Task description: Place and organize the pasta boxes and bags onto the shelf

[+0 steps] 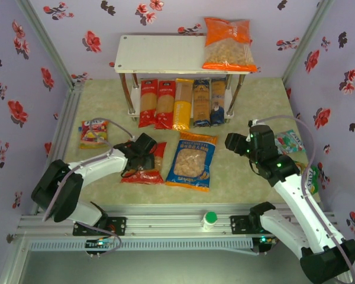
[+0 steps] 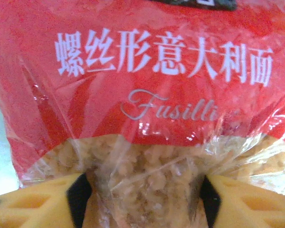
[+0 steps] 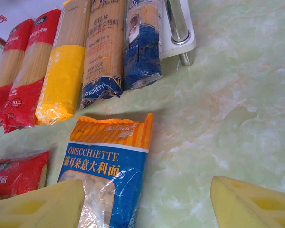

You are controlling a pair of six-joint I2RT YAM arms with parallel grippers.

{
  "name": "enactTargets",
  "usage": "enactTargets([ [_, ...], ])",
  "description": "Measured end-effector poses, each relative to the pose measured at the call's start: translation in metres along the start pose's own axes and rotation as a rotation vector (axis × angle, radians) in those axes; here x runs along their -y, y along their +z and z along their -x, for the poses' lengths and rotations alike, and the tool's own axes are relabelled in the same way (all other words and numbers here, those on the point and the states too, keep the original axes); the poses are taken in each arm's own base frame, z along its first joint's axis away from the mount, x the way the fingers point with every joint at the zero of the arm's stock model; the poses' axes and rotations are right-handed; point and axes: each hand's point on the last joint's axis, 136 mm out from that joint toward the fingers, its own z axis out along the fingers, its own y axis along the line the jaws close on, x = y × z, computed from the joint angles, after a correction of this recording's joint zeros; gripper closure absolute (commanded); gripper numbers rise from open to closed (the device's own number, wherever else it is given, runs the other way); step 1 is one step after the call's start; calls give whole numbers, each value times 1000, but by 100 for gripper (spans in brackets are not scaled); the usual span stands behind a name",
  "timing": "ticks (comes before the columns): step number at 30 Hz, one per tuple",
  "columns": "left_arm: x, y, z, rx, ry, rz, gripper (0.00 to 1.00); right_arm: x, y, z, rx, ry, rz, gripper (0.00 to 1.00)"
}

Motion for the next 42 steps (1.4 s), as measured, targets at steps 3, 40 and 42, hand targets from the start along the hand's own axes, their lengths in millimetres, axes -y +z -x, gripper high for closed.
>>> enactTargets([
  [3, 2, 0, 3, 9, -11, -24, 58, 0, 0, 0, 2, 0, 1, 28],
  [40, 11, -110, 43, 94, -18, -344, 100, 0, 0, 3, 14, 1, -1, 29],
  [42, 16, -128, 58, 138, -1, -367, 100, -1, 0, 4, 19, 2, 3, 29],
])
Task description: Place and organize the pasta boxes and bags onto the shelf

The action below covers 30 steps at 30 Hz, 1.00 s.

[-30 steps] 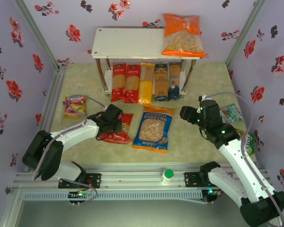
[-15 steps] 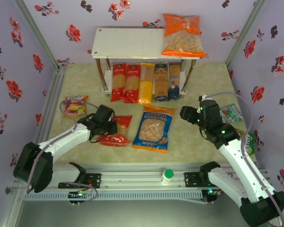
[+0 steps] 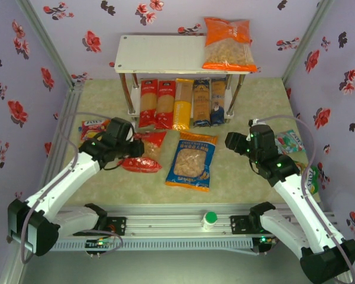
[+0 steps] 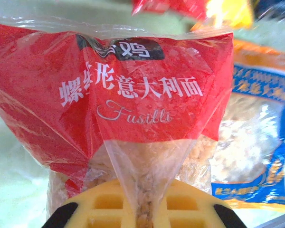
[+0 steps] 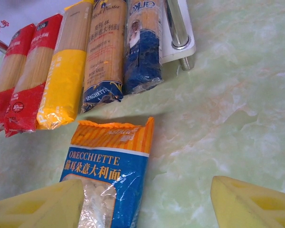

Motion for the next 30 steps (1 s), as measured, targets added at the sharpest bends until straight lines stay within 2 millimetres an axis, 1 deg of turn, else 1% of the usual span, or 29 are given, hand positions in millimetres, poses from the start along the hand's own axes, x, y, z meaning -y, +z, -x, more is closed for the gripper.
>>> enactTargets([
  [2, 10, -14, 16, 40, 25, -25, 100, -1, 0, 1, 4, 4, 3, 29],
  [5, 23, -32, 35, 86, 57, -55, 100, -1, 1, 1, 4, 7, 3, 29],
  [12, 50, -75, 66, 167, 137, -122, 100, 1, 9, -3, -26, 12, -11, 30],
  [15, 62, -96, 80, 217, 174, -153, 100, 0, 13, -6, -39, 12, -13, 30],
  [17, 71, -112, 92, 256, 201, -174, 100, 0, 13, -5, -38, 13, -11, 30],
  [20, 83, -130, 109, 310, 240, -198, 100, -1, 15, -4, -37, 13, -11, 30],
  [25, 99, -155, 141, 395, 295, -219, 100, -1, 18, -4, -44, 12, -14, 30],
  [30, 108, -172, 173, 471, 333, -215, 100, -3, 19, -3, -42, 11, -11, 30],
])
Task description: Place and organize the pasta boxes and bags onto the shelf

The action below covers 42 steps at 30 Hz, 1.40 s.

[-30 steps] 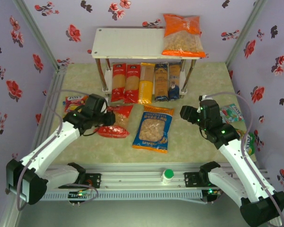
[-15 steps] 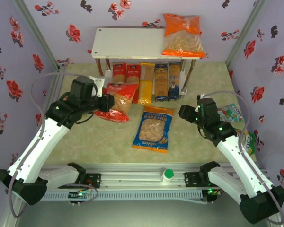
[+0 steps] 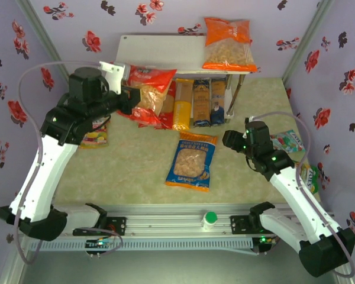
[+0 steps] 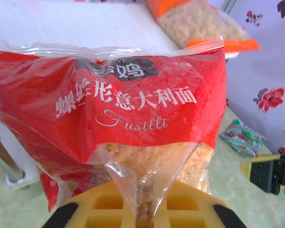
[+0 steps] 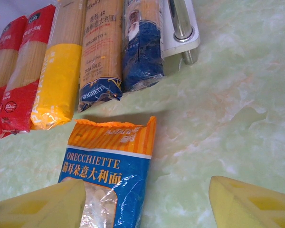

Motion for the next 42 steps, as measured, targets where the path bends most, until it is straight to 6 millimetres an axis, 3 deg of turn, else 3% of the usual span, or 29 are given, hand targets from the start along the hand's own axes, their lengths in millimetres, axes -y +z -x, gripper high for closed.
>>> enactTargets([
  [7, -9, 21, 57, 115, 56, 24, 100, -1, 2, -1, -8, -2, -2, 30],
  [11, -24, 44, 77, 163, 74, 64, 100, 0, 8, -2, -21, -3, -10, 30],
  [20, -69, 101, 90, 204, 100, 208, 100, -5, 14, 5, -16, -4, -7, 30],
  [26, -89, 129, 101, 234, 124, 258, 100, -6, 21, 4, -35, -7, -15, 30],
  [34, -103, 152, 117, 272, 146, 287, 100, -4, 28, 1, -55, -8, -28, 30],
  [42, -113, 159, 116, 261, 168, 321, 100, -4, 38, -1, -80, -10, -43, 30],
])
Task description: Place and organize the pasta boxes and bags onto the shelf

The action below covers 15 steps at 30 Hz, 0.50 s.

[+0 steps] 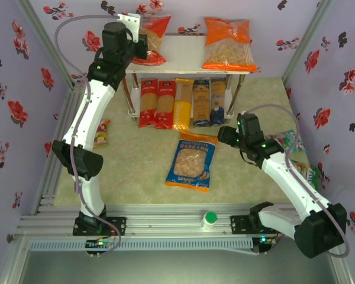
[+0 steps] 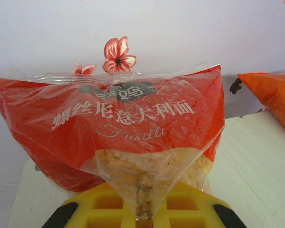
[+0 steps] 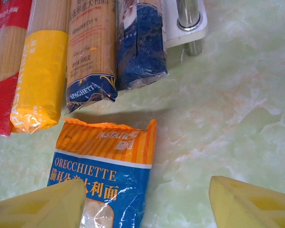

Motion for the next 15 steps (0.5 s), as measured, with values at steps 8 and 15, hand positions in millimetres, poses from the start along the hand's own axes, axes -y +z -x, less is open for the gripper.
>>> enactTargets([
  [8, -2, 3, -5, -7, 14, 11, 100, -4, 5, 2, -12, -8, 6, 30],
  [15, -3, 9, -15, -23, 14, 20, 87, -6, 4, 5, -6, -8, 10, 30],
])
